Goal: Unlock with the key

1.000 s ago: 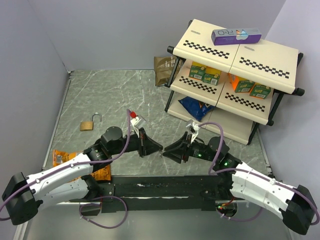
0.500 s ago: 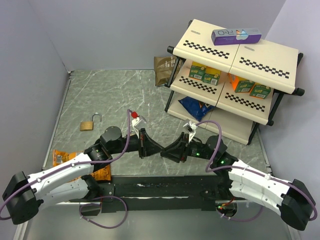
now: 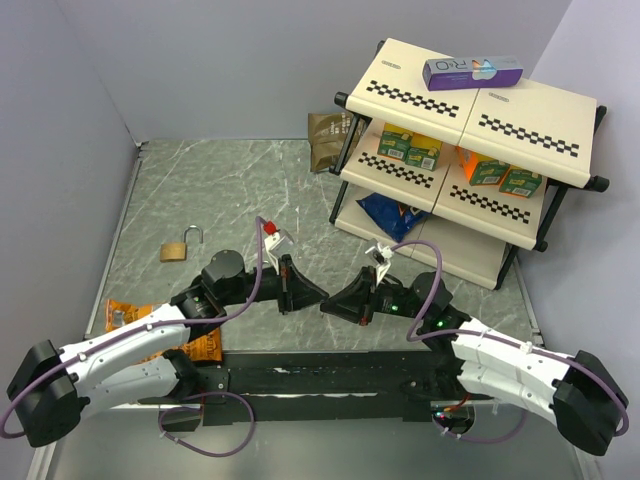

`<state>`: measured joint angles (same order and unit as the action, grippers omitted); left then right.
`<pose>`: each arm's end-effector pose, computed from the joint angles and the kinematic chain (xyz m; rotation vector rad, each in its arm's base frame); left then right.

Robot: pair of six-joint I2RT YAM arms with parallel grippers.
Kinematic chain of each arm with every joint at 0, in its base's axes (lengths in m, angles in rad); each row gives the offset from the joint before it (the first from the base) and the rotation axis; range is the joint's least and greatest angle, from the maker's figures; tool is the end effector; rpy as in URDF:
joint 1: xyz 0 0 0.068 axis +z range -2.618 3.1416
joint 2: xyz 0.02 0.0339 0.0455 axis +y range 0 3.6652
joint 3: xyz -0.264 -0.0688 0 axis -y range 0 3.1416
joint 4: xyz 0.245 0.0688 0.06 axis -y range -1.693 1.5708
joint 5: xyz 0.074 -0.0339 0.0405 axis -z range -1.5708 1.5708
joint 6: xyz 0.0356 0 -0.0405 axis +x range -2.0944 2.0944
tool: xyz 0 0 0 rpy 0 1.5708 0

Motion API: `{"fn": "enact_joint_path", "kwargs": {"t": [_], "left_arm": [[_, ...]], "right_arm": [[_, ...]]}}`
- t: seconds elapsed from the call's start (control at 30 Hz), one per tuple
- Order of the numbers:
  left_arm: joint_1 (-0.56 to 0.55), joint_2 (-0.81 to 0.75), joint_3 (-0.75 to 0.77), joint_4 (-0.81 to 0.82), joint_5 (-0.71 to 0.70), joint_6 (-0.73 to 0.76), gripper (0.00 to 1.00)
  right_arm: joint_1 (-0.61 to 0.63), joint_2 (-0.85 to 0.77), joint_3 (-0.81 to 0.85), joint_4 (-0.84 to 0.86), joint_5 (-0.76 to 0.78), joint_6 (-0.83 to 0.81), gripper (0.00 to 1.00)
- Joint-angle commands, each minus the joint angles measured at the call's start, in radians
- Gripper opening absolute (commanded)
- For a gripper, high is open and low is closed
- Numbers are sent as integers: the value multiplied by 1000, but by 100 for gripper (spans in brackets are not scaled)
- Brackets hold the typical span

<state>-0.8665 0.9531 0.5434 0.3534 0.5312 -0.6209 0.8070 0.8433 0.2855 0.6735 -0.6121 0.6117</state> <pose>0.1289 -0.1795 0.2803 0.6832 1.7383 -1.5197 0.1142 0.1488 0.2438 -0.7196 1.5341 1.5509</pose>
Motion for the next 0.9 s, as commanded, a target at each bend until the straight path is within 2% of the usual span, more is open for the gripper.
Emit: {"fn": "enact_joint_path", "kwargs": {"t": [0.0, 0.13, 0.2, 0.23, 0.3, 0.33, 0.4, 0.43, 0.47, 0.53, 0.77, 0.87], "left_arm": [[-12, 9, 3, 81, 81, 4, 1], [-12, 4, 0, 73, 93, 12, 1], [-11, 1, 3, 64, 84, 15, 6], [-12, -2, 3, 62, 79, 16, 21], [-12, -10, 6, 61, 66, 16, 38], [-12, -11, 7, 61, 53, 15, 54], [-12, -22, 7, 62, 24, 13, 76], [-12, -24, 9, 58, -6, 13, 92], [-12, -27, 13, 53, -19, 16, 96], [-12, -40, 18, 33, -78, 23, 99], [-12, -129, 13, -10, -238, 32, 99], [-12, -149, 20, -31, -255, 33, 99]], "right_arm": [[3, 17, 0, 135, -5, 42, 0], [1, 1, -16, 143, 21, 48, 0], [1, -9, -22, 135, 49, 49, 0], [3, -16, -26, 127, 60, 48, 0], [3, -23, -26, 89, 87, 39, 0], [3, -29, -28, 81, 92, 34, 0], [3, -32, -34, 71, 106, 34, 0], [1, -30, -35, 67, 110, 36, 0], [1, -32, -37, 61, 115, 36, 0], [1, -32, -32, 22, 138, 34, 0], [0, -29, -29, -75, 210, 36, 0], [1, -16, -32, -75, 216, 40, 0]]}}
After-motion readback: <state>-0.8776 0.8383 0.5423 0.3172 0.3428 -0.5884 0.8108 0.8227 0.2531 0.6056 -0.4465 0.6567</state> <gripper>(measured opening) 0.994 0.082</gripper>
